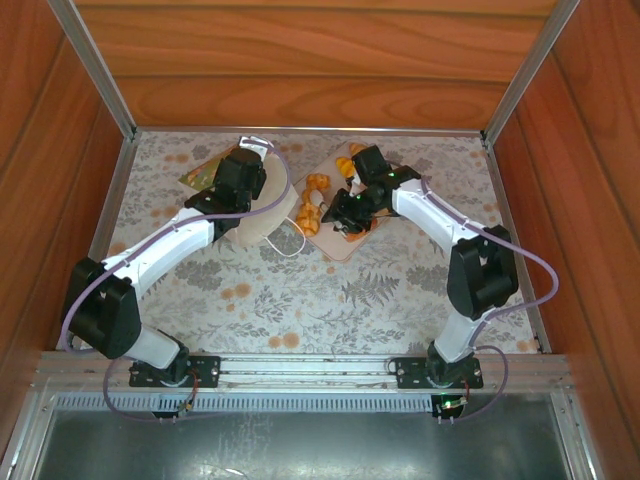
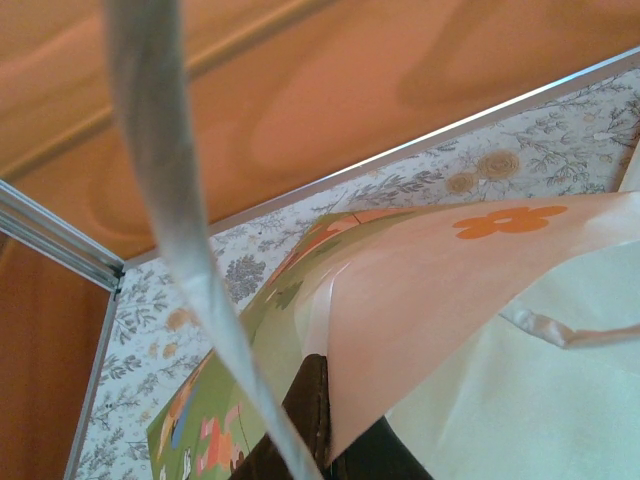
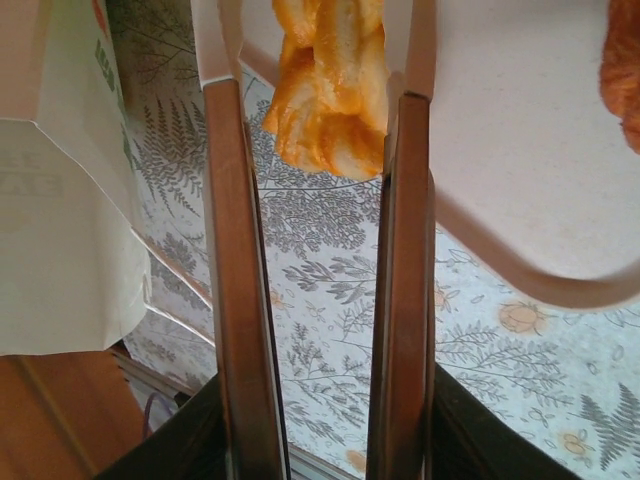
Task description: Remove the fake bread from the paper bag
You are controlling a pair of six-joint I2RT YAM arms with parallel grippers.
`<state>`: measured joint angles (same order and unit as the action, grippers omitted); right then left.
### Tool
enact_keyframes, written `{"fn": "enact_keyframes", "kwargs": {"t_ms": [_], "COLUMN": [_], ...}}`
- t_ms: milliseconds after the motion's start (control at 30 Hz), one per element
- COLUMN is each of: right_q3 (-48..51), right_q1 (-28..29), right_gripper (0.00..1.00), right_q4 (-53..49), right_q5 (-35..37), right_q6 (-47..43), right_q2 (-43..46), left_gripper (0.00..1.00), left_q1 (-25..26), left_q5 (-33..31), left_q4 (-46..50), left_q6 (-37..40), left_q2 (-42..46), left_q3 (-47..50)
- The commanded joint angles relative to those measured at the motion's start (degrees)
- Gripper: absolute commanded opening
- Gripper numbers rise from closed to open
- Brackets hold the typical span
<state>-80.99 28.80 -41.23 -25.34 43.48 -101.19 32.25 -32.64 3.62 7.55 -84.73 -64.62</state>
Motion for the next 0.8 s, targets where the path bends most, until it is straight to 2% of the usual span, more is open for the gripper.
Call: {"fn": "enact_keyframes", "kwargs": {"t_ms": [0, 167, 500, 767], "right_q3": [-0.13, 0.63, 9.70, 12.74], "right_q1": [-0.44, -0.41, 0.23, 3.42], "right_gripper": [0.40, 0.34, 0.31, 0.30], "right_q4": [2.64, -0.23, -4.58, -3.43], "right_q5": [-3.77, -1.30, 3.42, 3.90], "right_q6": [0.68, -0.48, -0.81, -0.32], "right_q2": [-0.68, 1.68, 10.99, 10.30], "left_gripper": [0.00, 0.00, 0.00, 0.00], "left_q1": [-0.41, -0.39, -0.38, -0.46], "left_q5": [-0.07, -0.06, -0.03, -0.41], "left_q4": [-1.42, -1.43, -1.44, -1.42], "left_q6": [0.27, 0.51, 0.28, -0.21], "left_q2": [-0.20, 0.43, 1.14, 1.47], "left_q3": [0.42, 0.46, 0.31, -0.08]}}
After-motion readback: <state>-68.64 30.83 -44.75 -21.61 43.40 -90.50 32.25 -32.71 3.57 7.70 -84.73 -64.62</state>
